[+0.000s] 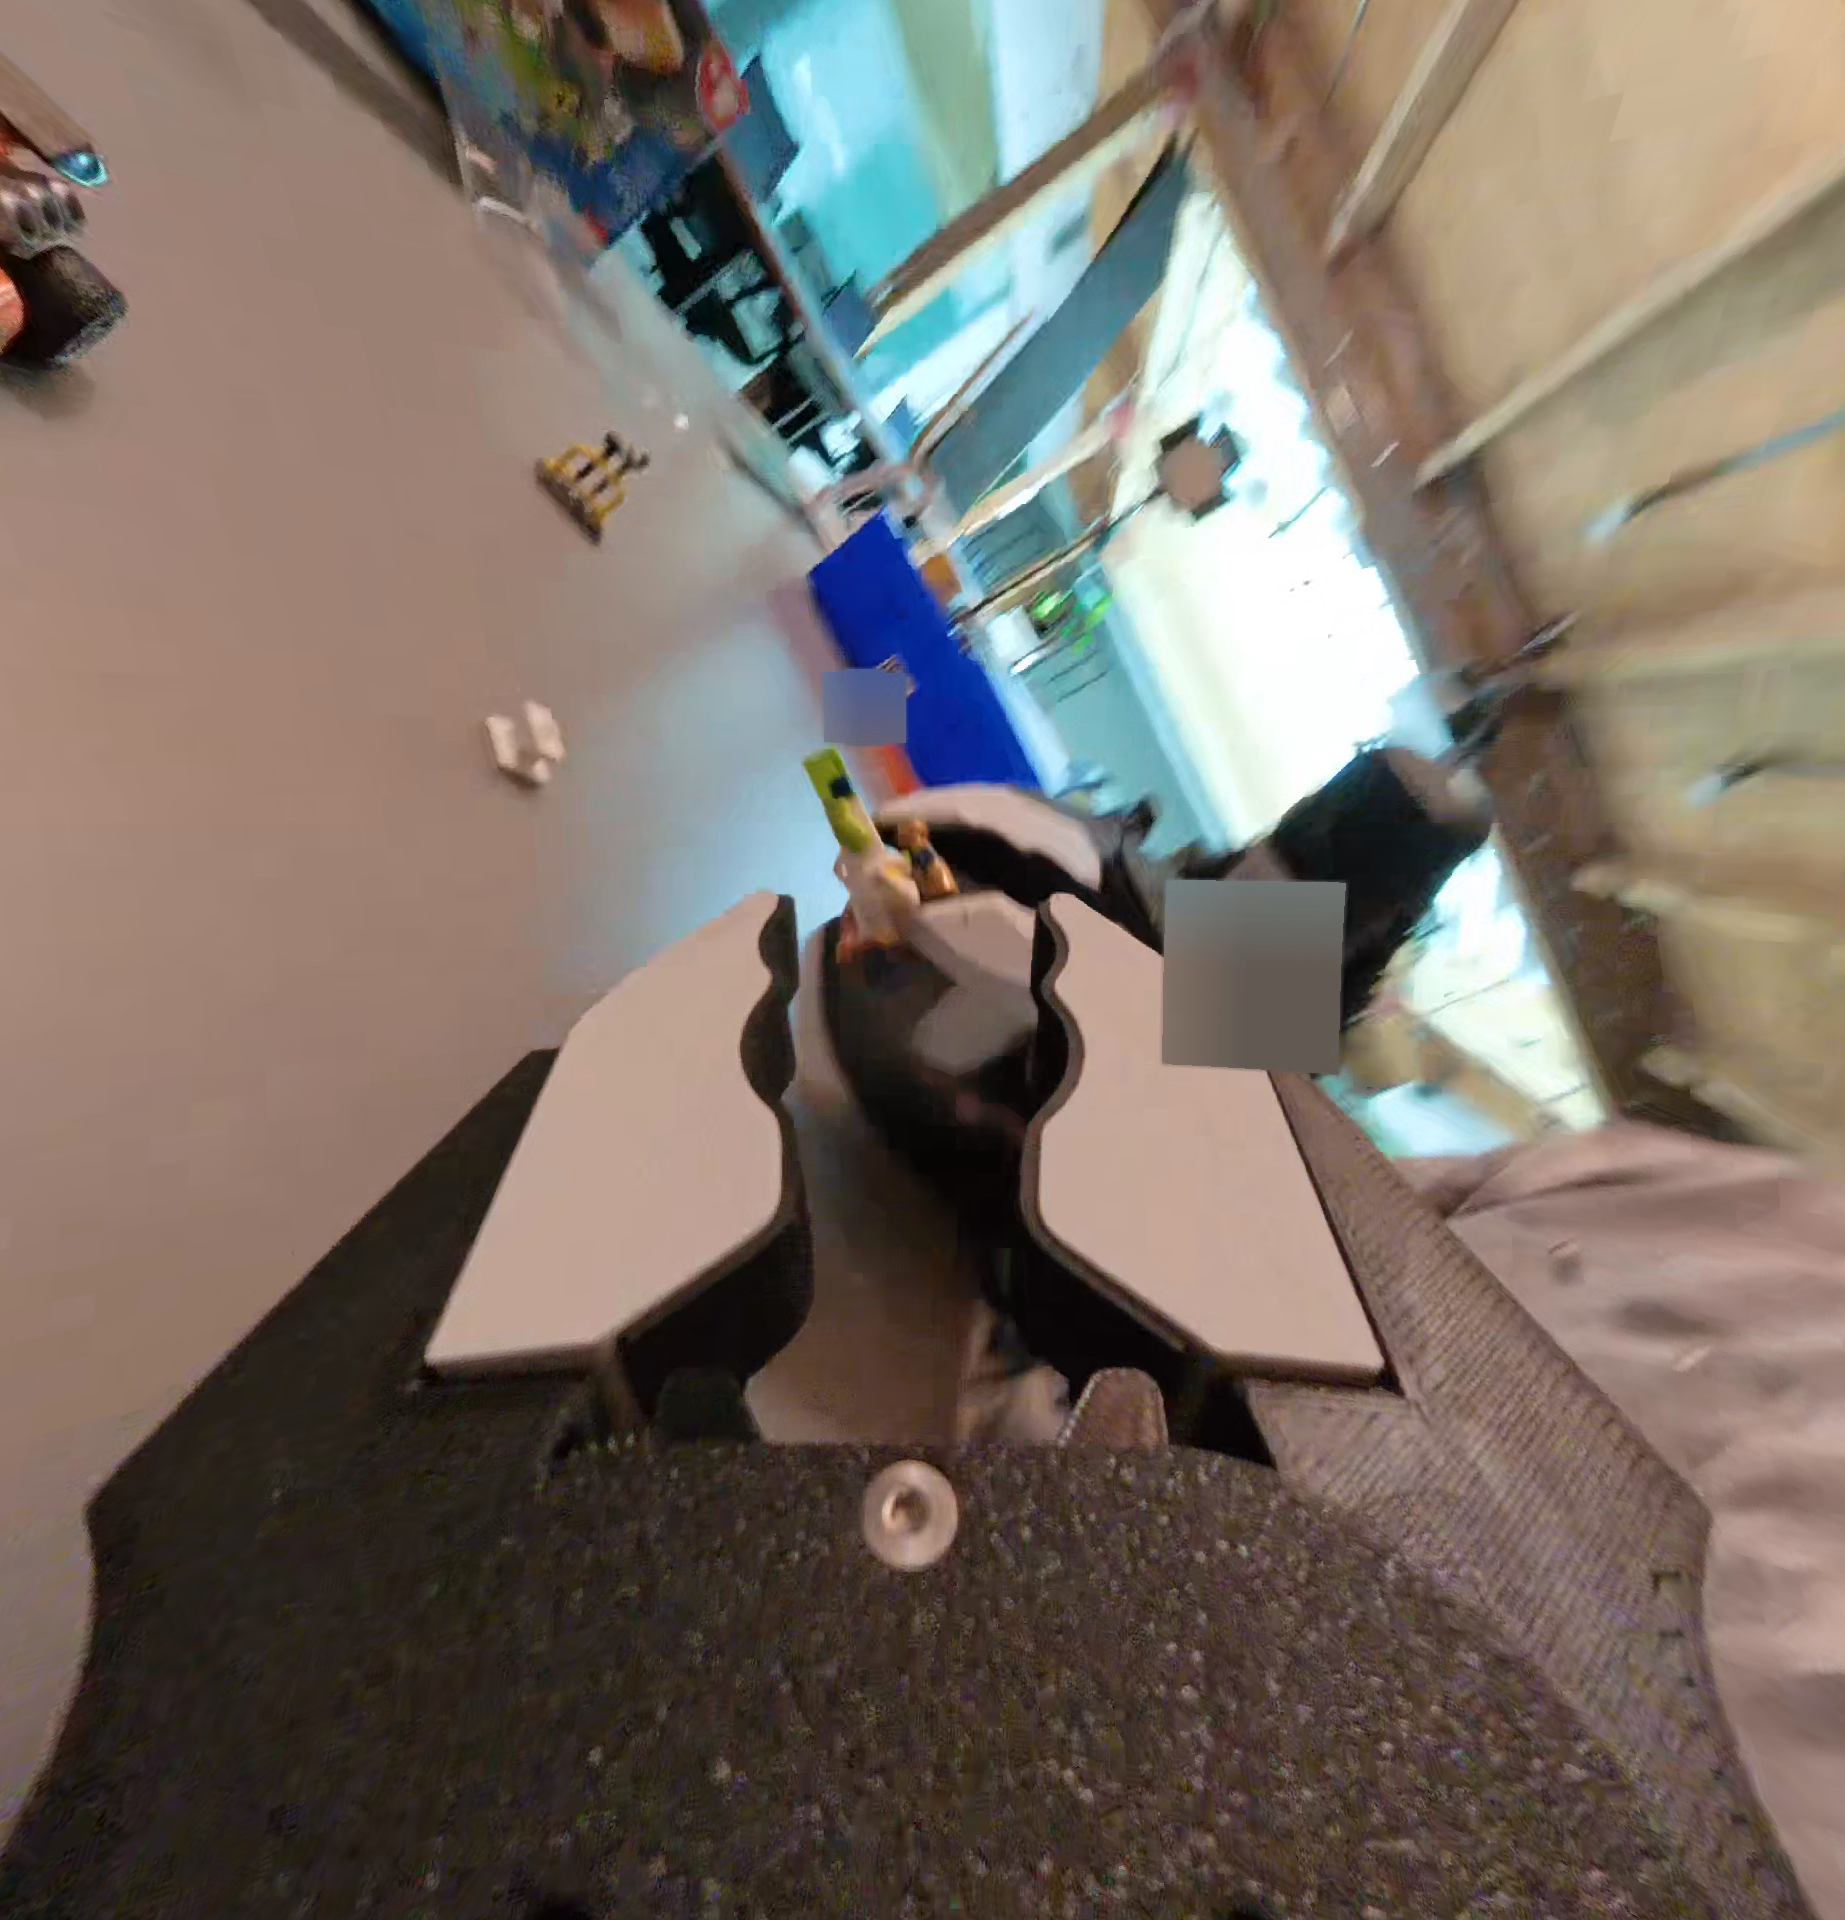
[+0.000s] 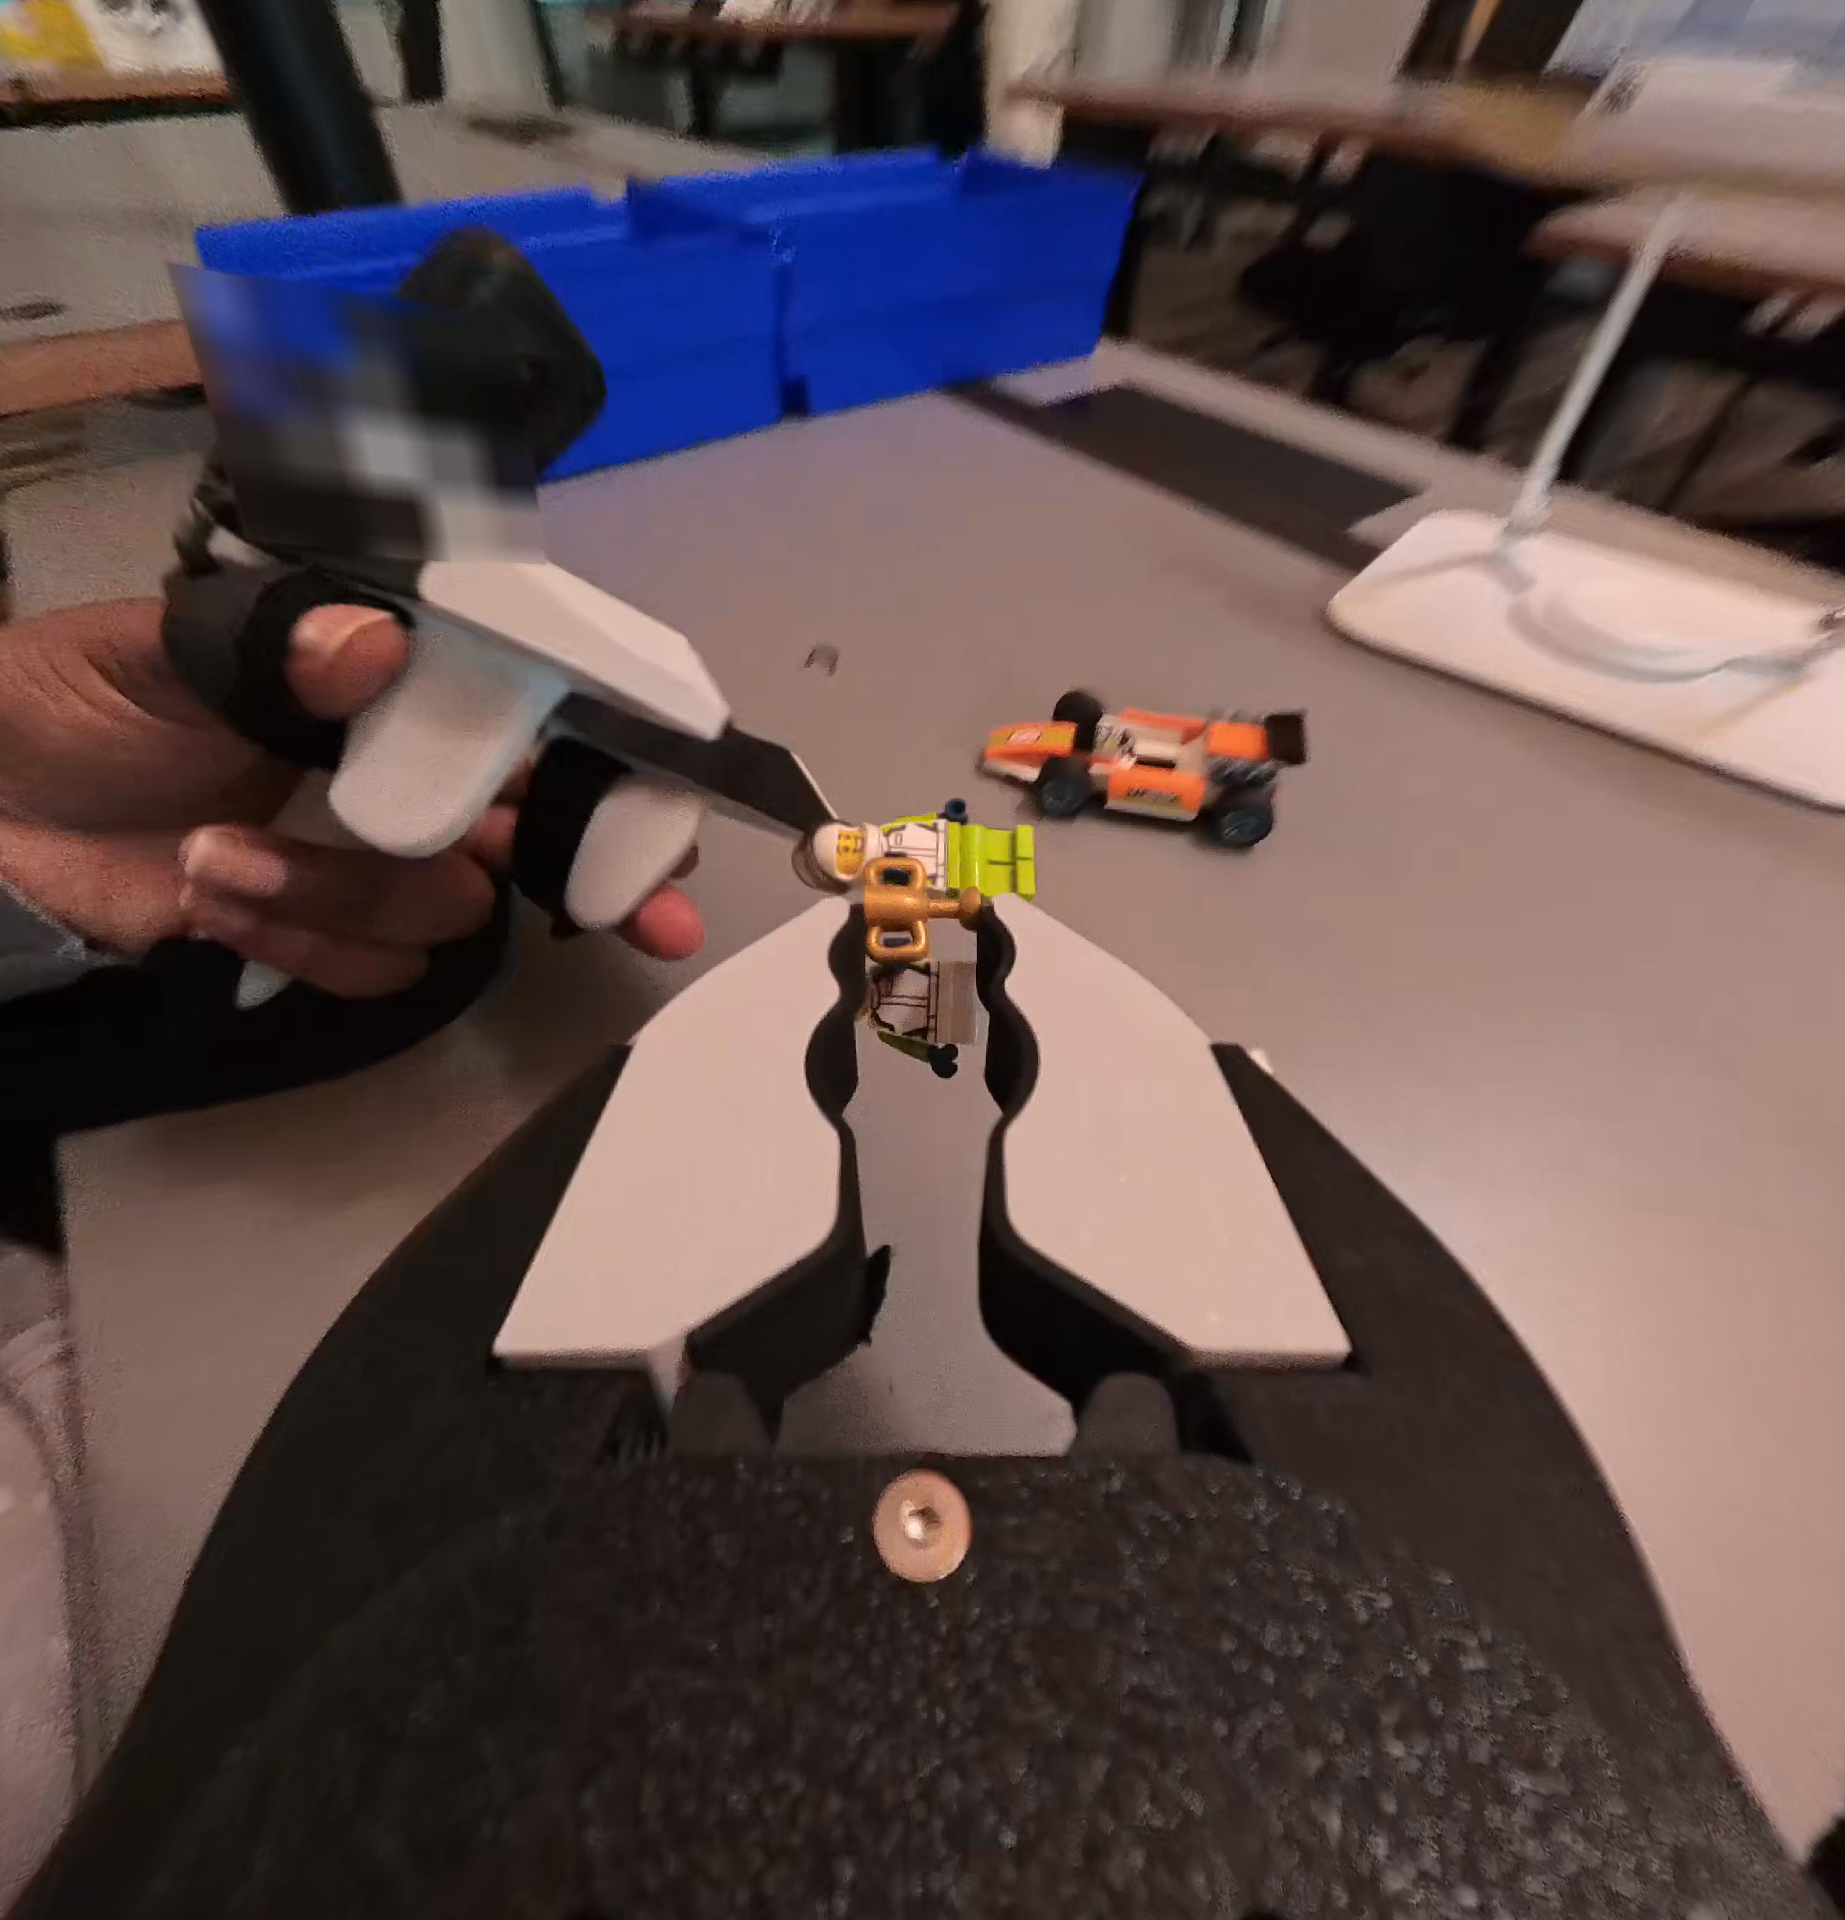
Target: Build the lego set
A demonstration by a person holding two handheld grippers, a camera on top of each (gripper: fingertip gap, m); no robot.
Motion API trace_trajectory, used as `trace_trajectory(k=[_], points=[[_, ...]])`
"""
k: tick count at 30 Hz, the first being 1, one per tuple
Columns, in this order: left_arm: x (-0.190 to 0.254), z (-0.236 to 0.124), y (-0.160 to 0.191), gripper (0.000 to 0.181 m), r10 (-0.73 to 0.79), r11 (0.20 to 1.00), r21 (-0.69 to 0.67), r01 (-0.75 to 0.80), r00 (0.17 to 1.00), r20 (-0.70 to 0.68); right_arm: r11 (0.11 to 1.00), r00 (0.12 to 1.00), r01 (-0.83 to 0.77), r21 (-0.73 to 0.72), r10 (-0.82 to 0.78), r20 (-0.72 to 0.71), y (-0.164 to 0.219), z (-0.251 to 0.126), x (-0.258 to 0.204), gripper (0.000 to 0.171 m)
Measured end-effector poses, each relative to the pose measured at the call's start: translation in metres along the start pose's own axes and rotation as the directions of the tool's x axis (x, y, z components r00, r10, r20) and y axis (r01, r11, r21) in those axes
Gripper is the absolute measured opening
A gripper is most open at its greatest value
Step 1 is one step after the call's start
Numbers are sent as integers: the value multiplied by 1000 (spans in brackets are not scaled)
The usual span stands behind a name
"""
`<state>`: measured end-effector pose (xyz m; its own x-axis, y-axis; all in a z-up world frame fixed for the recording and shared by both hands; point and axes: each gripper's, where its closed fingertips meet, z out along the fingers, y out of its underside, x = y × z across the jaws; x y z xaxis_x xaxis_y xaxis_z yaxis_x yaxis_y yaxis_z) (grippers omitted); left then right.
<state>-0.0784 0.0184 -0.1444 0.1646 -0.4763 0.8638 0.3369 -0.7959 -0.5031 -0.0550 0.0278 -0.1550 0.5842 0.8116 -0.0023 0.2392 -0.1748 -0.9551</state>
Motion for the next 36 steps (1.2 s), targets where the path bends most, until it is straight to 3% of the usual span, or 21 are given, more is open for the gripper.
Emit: trace_trajectory(k=[2,6,12,16,22,24,27,29,33,36], points=[[5,8,-2,44,-61,998,22,63,997,-55,996,995,56,69,-50,-90,-11,-4,-3,20],[25,28,5,44,-28,998,43,34,990,-139,973,959,197,122,-166,-229,-23,-5,-6,20],[27,39,6,29,87,995,62,-81,991,-100,950,927,285,131,-238,-291,-27,-6,-8,20],[22,37,10,22,147,989,-5,-147,987,-63,956,947,273,104,-248,-206,-20,-8,-12,21],[16,31,12,22,247,960,-134,-247,969,-21,979,977,185,84,-192,88,-21,-25,-10,24],[12,30,11,22,279,941,-194,-276,960,-10,972,955,233,-8,-227,189,-10,-27,6,23],[-4,31,1,22,306,922,-261,-284,951,45,922,926,341,-182,-296,234,21,-13,54,22],[-16,34,-8,22,293,922,-284,-262,953,71,899,922,340,-276,-261,287,43,2,70,24],[-36,43,-20,22,209,945,-278,-174,973,101,869,922,329,-369,-212,324,78,28,82,31],[-50,46,-25,22,161,956,-267,-125,980,116,866,916,347,-361,-229,330,79,36,83,29]])
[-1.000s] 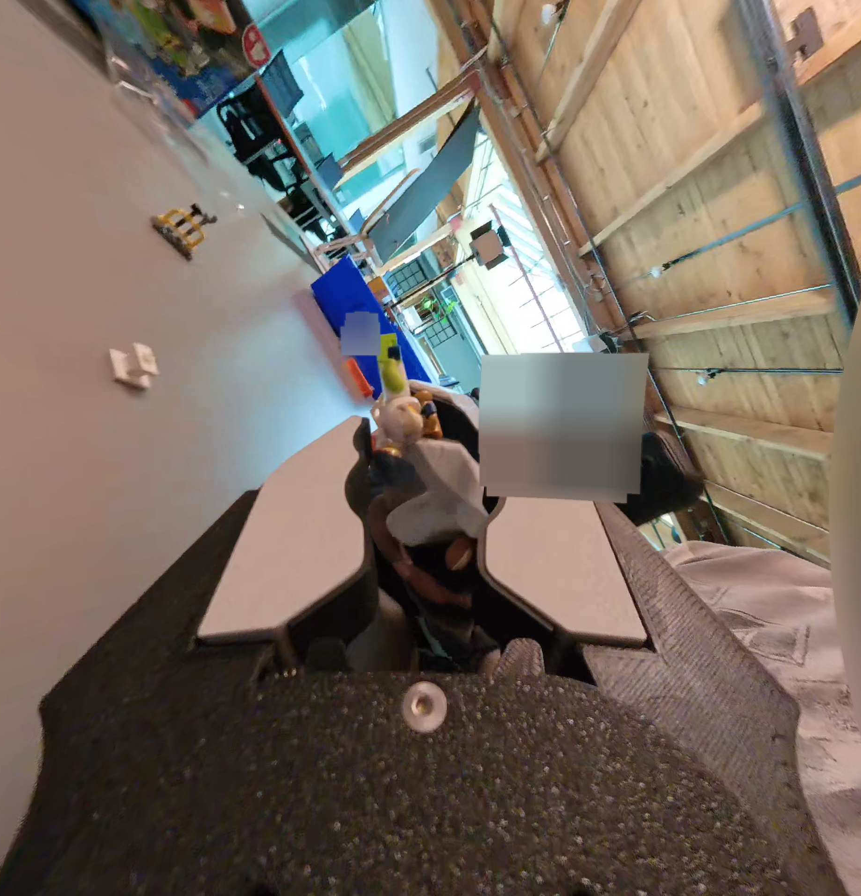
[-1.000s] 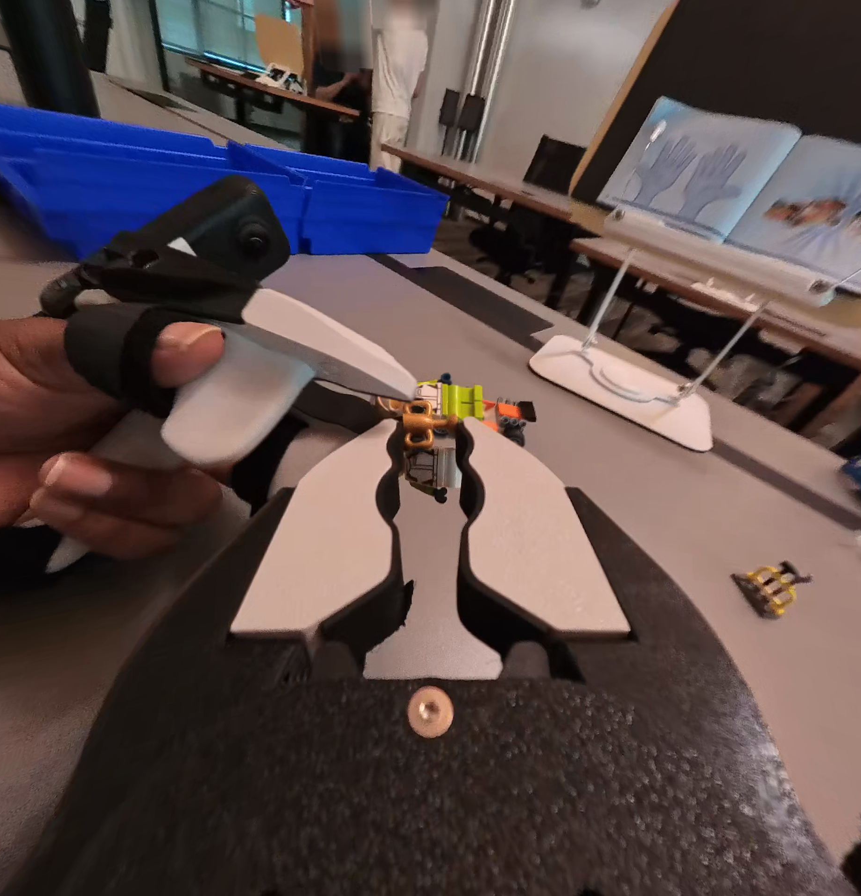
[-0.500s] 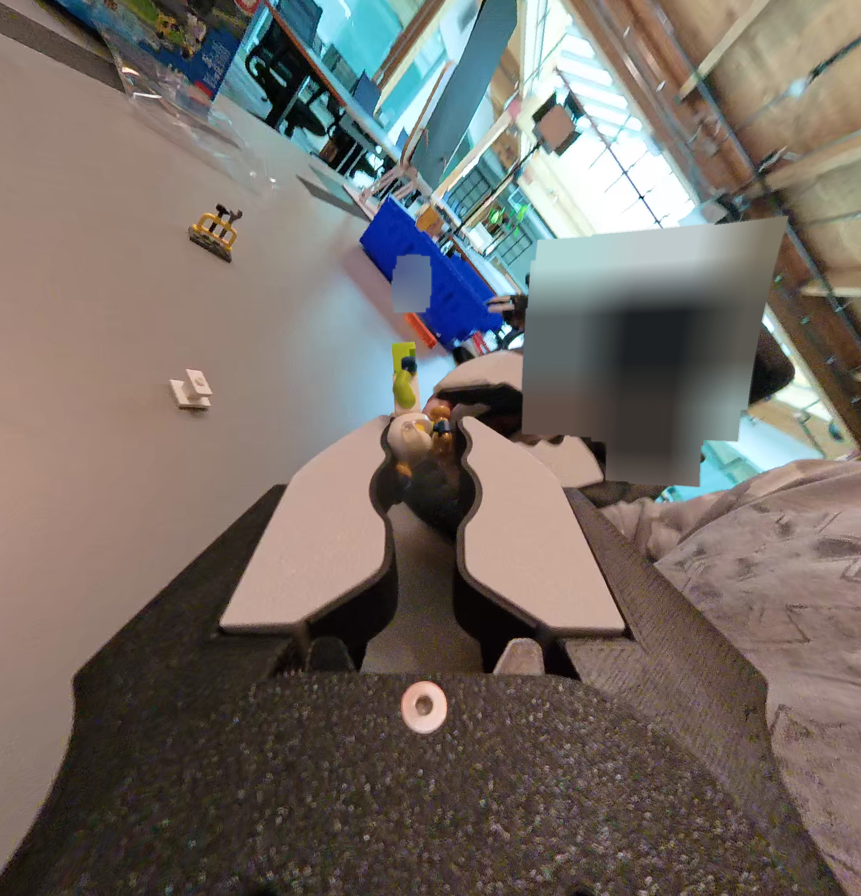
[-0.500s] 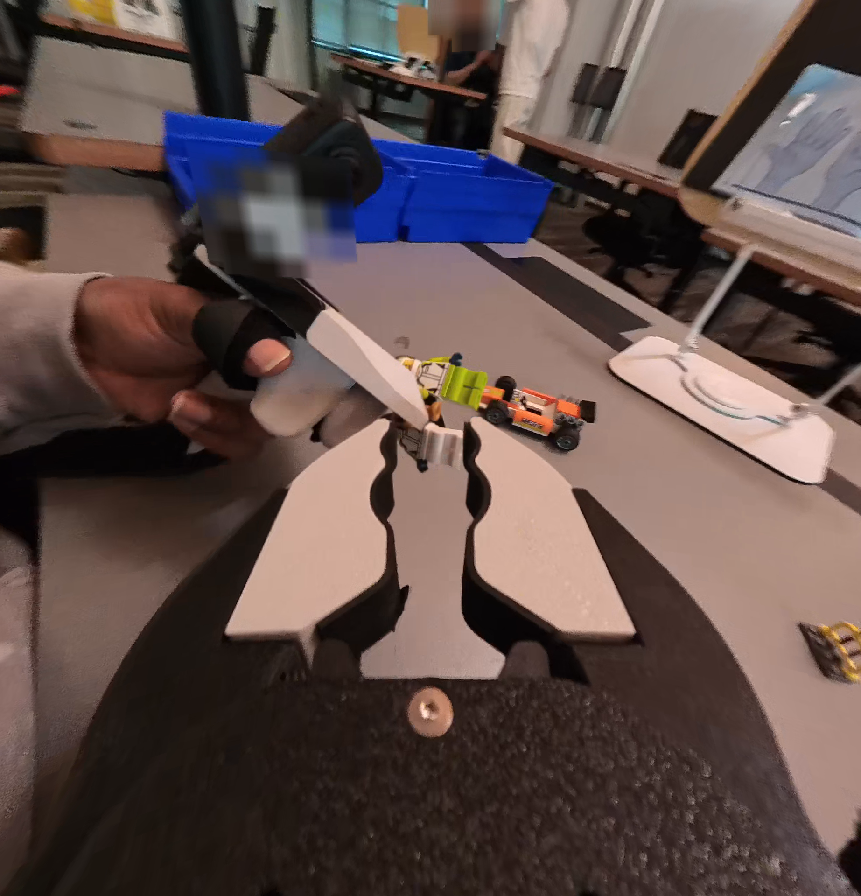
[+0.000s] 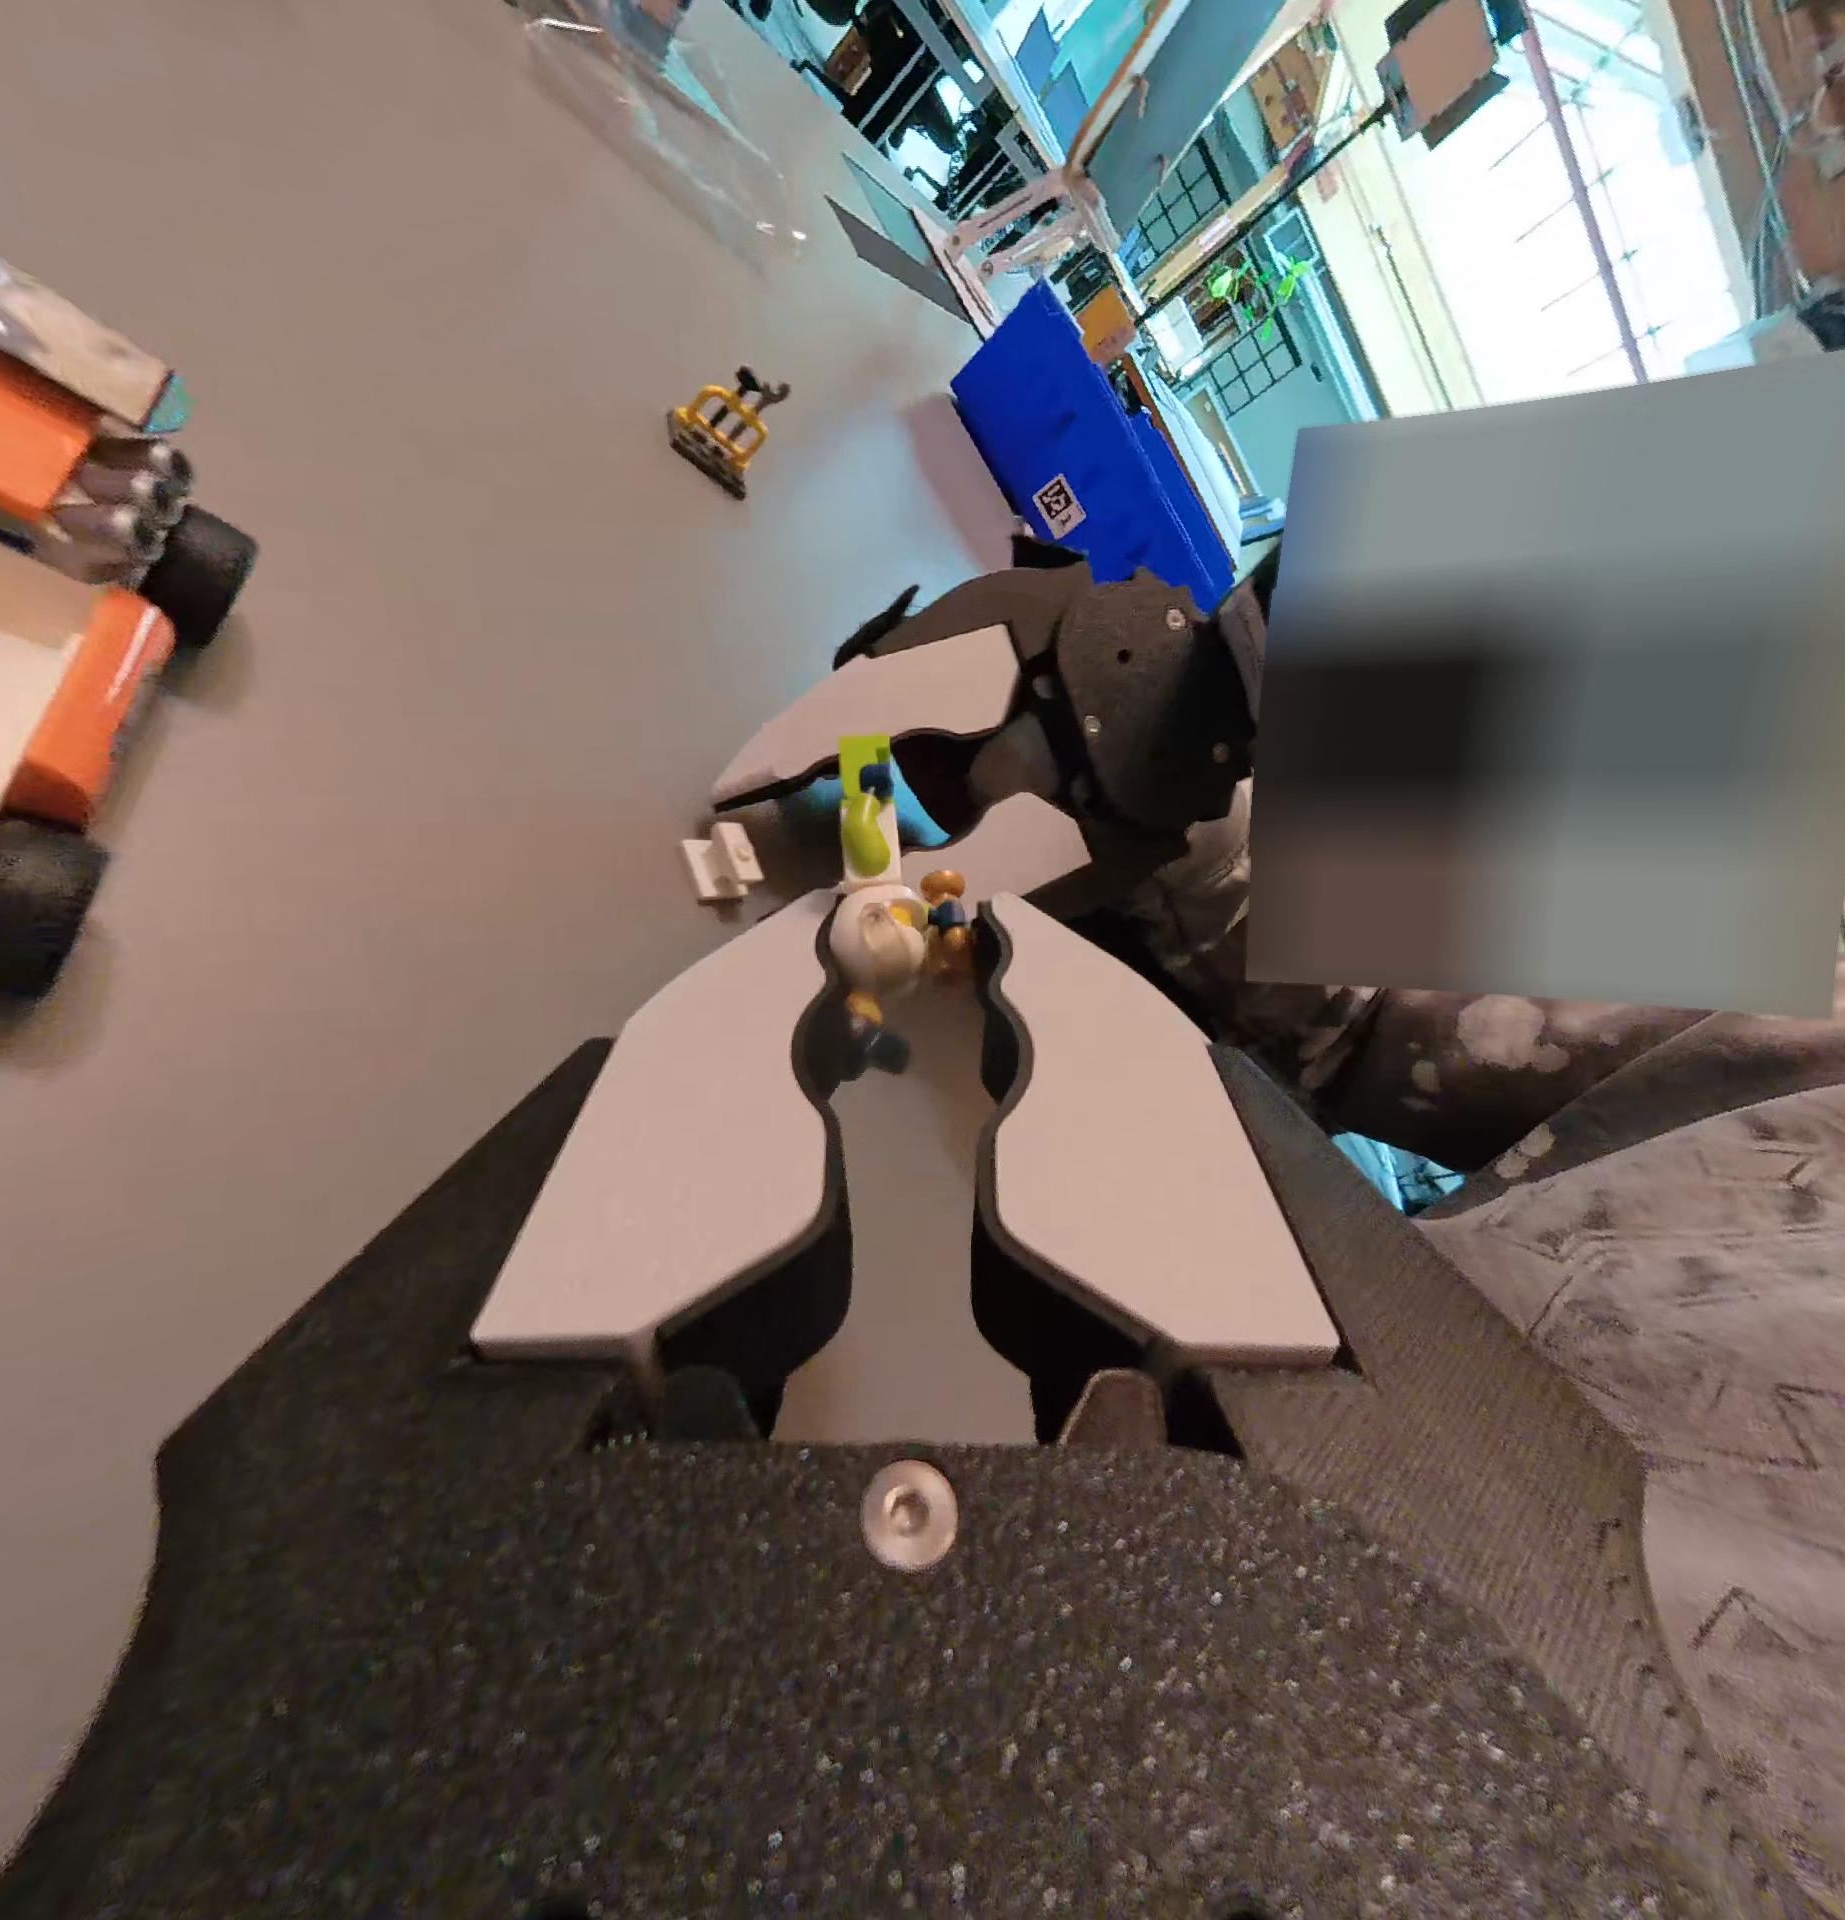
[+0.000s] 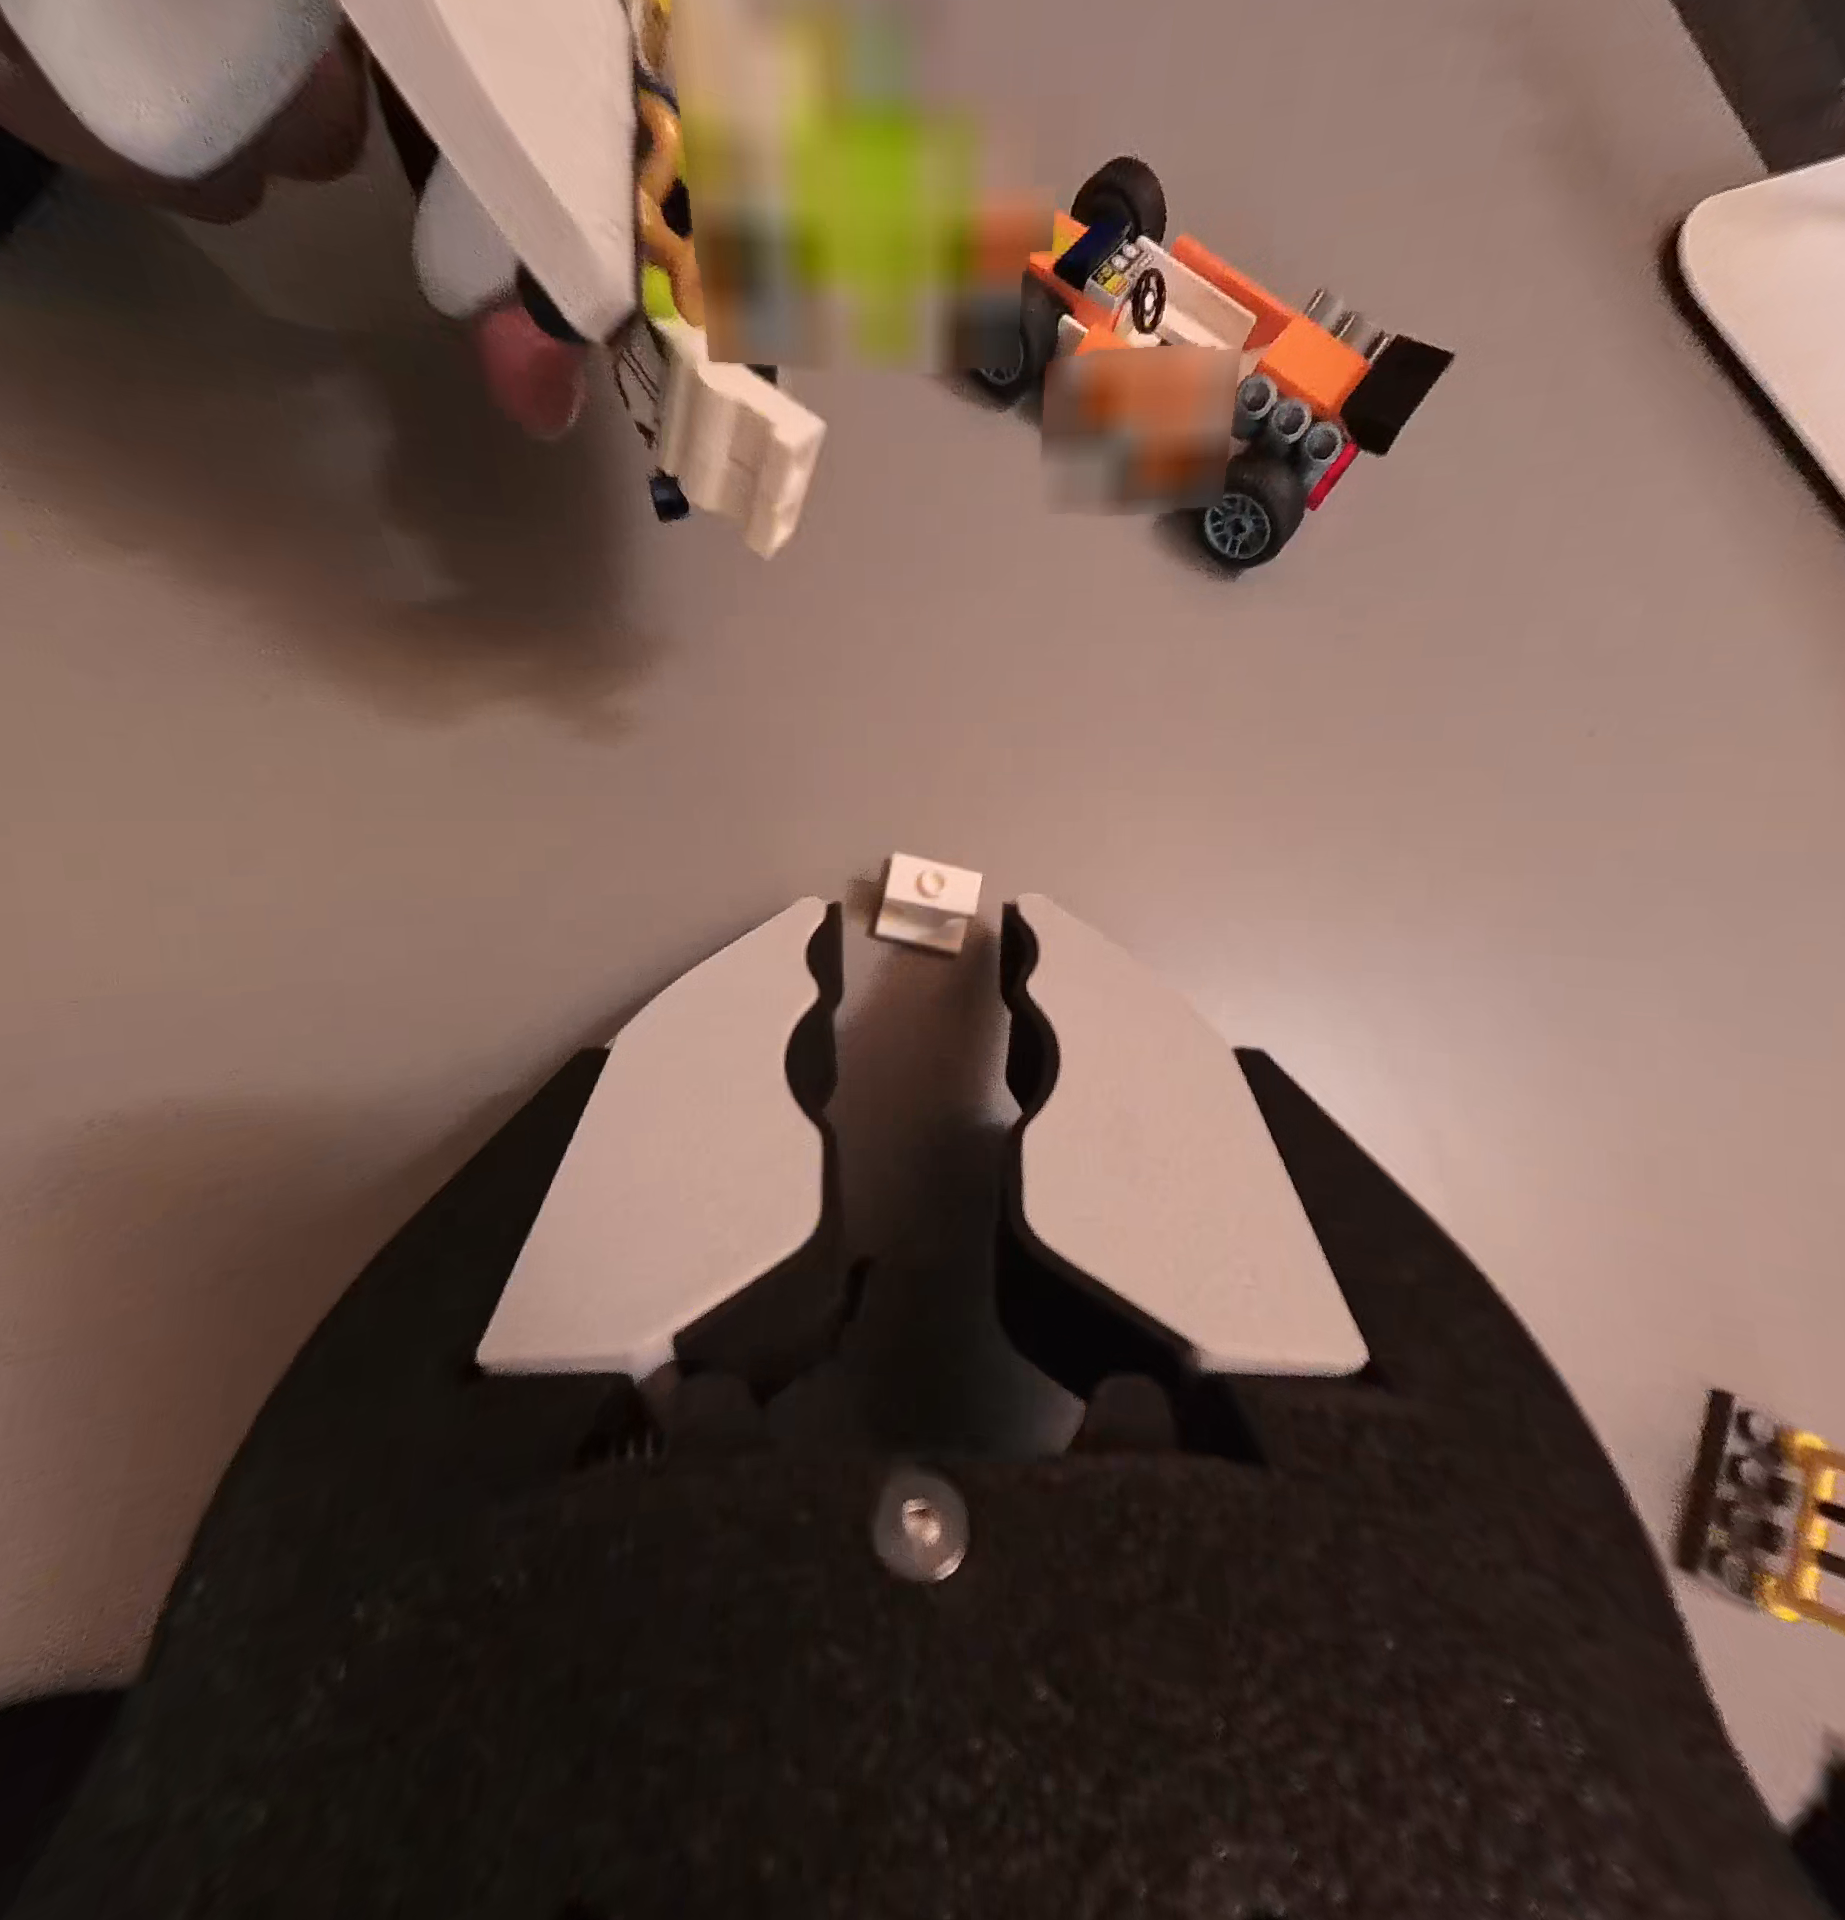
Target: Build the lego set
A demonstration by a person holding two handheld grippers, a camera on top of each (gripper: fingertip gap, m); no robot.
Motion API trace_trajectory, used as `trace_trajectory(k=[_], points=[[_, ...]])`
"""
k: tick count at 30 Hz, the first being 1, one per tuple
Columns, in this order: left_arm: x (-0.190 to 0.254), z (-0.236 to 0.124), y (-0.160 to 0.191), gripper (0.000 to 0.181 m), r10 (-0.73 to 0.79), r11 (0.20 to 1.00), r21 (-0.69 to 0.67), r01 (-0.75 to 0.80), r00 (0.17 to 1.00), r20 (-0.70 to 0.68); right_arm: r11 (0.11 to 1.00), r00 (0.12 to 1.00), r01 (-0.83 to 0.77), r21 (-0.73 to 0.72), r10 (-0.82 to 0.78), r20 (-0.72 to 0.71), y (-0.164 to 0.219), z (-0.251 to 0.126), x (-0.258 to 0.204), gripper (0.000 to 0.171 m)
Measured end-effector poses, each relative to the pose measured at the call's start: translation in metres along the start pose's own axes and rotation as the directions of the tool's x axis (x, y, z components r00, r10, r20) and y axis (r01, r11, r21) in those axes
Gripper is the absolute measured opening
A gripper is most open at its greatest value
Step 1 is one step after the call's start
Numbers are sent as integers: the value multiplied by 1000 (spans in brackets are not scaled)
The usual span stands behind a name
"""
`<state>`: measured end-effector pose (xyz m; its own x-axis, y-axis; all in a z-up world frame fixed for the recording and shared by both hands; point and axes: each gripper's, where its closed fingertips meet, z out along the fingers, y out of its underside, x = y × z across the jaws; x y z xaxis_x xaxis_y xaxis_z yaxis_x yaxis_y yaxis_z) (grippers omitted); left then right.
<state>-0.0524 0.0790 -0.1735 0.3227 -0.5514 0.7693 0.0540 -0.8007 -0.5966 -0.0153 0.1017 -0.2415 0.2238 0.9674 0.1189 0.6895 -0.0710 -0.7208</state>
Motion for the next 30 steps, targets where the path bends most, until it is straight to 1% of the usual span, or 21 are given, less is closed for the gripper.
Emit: trace_trajectory(k=[3,6,8,12,15,17,21,25,27,29,30], points=[[-12,3,1,22,-39,999,-13,39,999,9,997,998,68,-29,-68,-3,-1,4,1,18],[-20,9,4,22,-65,997,-37,65,998,14,991,993,116,-65,-115,22,-4,5,1,17],[-23,12,6,22,-59,997,-49,60,998,30,980,982,185,-70,-183,36,-11,2,-1,17],[-22,20,13,22,-64,996,-61,66,997,30,918,922,386,-93,-388,1,-26,-7,-8,16],[-27,23,23,22,-57,993,-101,63,996,64,852,872,485,-198,-488,38,-14,-10,-15,16],[-26,24,26,22,-53,990,-131,61,996,68,841,877,480,-249,-469,106,-2,-13,-22,16],[-30,19,23,36,13,986,-164,6,994,112,846,887,460,-271,-448,106,5,-18,-26,16],[-37,6,14,42,47,989,-147,-23,985,165,897,925,379,-230,-362,113,2,-23,-33,16],[-49,-9,3,44,112,989,-122,-83,959,259,923,941,335,-192,-318,113,-3,-27,-36,16],[-48,-22,-6,40,168,984,-105,-142,936,311,941,950,305,-149,-290,115,-10,-30,-39,16],[-41,-25,-8,37,187,981,-101,-164,933,306,946,952,297,-131,-284,113,-14,-32,-40,16]])
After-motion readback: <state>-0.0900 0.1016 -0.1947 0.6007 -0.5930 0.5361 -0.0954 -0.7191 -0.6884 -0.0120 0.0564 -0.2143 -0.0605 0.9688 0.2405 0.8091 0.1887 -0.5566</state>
